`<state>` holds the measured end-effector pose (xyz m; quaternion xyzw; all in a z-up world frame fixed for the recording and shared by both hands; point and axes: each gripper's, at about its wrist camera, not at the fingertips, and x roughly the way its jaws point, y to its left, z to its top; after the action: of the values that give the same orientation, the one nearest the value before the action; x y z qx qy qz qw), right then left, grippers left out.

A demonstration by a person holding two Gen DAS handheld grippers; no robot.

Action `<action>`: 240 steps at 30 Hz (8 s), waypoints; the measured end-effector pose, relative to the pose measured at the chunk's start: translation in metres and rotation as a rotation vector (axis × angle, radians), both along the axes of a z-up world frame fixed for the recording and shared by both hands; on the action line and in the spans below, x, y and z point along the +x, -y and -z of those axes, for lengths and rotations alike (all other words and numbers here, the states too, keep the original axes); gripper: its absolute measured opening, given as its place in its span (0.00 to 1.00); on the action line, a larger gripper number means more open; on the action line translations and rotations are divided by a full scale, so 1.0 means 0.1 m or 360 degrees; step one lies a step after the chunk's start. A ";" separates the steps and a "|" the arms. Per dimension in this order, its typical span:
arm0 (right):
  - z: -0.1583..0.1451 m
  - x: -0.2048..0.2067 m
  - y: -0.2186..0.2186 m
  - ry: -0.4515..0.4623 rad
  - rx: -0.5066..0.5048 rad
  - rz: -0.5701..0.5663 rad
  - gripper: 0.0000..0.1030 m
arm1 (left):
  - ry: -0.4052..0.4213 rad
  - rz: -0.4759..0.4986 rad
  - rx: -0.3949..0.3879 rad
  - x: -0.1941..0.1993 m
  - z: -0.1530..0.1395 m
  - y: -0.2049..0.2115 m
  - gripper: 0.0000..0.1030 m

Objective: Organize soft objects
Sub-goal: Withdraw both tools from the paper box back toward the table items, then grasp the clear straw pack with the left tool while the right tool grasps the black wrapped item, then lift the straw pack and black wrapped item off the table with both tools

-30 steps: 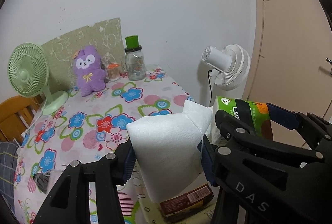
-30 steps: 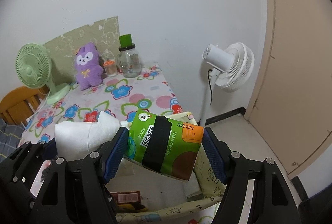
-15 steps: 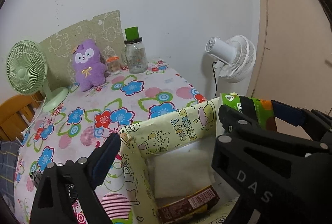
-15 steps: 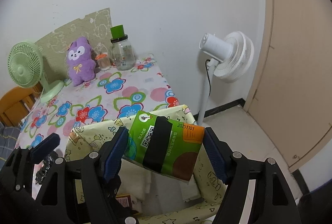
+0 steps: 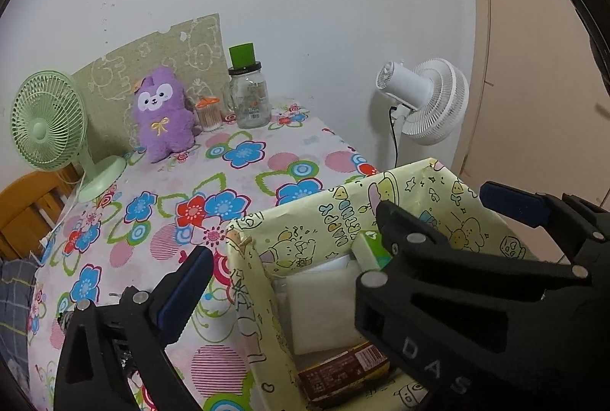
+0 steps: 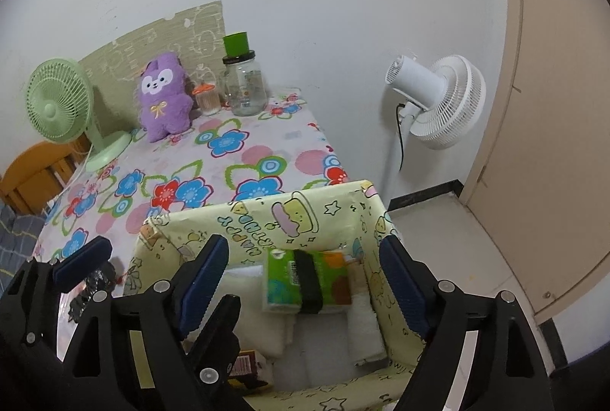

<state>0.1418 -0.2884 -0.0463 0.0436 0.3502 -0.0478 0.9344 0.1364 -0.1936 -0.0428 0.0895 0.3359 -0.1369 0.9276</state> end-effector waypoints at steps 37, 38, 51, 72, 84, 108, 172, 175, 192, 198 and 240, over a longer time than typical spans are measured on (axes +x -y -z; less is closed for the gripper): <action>-0.38 -0.49 -0.64 0.0140 -0.0088 -0.0055 0.84 | 0.0110 -0.0060 -0.0080 -0.43 -0.33 -0.60 0.98; -0.39 -0.50 -0.66 0.0145 -0.0087 -0.0057 0.84 | 0.0114 -0.0063 -0.0080 -0.44 -0.34 -0.62 0.98; -0.48 -0.62 -0.93 0.0188 -0.0101 -0.0106 0.86 | 0.0149 -0.0105 -0.0096 -0.56 -0.43 -0.90 0.99; -0.44 -0.63 -1.50 0.0210 -0.0113 -0.0213 0.93 | 0.0149 -0.0205 -0.0091 -0.64 -0.37 -1.44 1.00; -0.30 -0.56 -1.78 0.0175 -0.0111 -0.0272 0.94 | 0.0116 -0.0244 -0.0089 -0.59 -0.26 -1.71 1.00; 0.05 -0.30 -2.21 0.0085 -0.0115 -0.0375 0.94 | 0.0007 -0.0357 -0.0094 -0.40 0.06 -2.14 1.00; 0.96 0.40 -2.73 -0.0333 -0.0179 -0.0576 0.30 | -0.0347 -0.0501 -0.0067 0.07 0.86 -2.60 1.00; 0.94 0.39 -2.69 -0.0327 -0.0171 -0.0571 0.27 | -0.0337 -0.0487 -0.0058 0.07 0.85 -2.56 0.99; 0.86 0.32 -2.42 -0.0299 -0.0122 -0.0511 0.24 | -0.0348 -0.0423 -0.0101 0.08 0.81 -2.34 0.39; 0.83 0.27 -2.38 -0.0283 -0.0133 -0.0502 0.24 | -0.0322 -0.0422 -0.0083 0.04 0.78 -2.29 0.18; 0.70 0.07 -2.33 -0.0242 -0.0047 -0.0469 0.67 | -0.0221 -0.0401 -0.0072 -0.22 0.61 -2.27 0.11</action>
<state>0.1492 -0.0552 -0.1168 -0.0255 0.4217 0.0815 0.9027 0.1143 0.0339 -0.1041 0.0160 0.4048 -0.0327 0.9137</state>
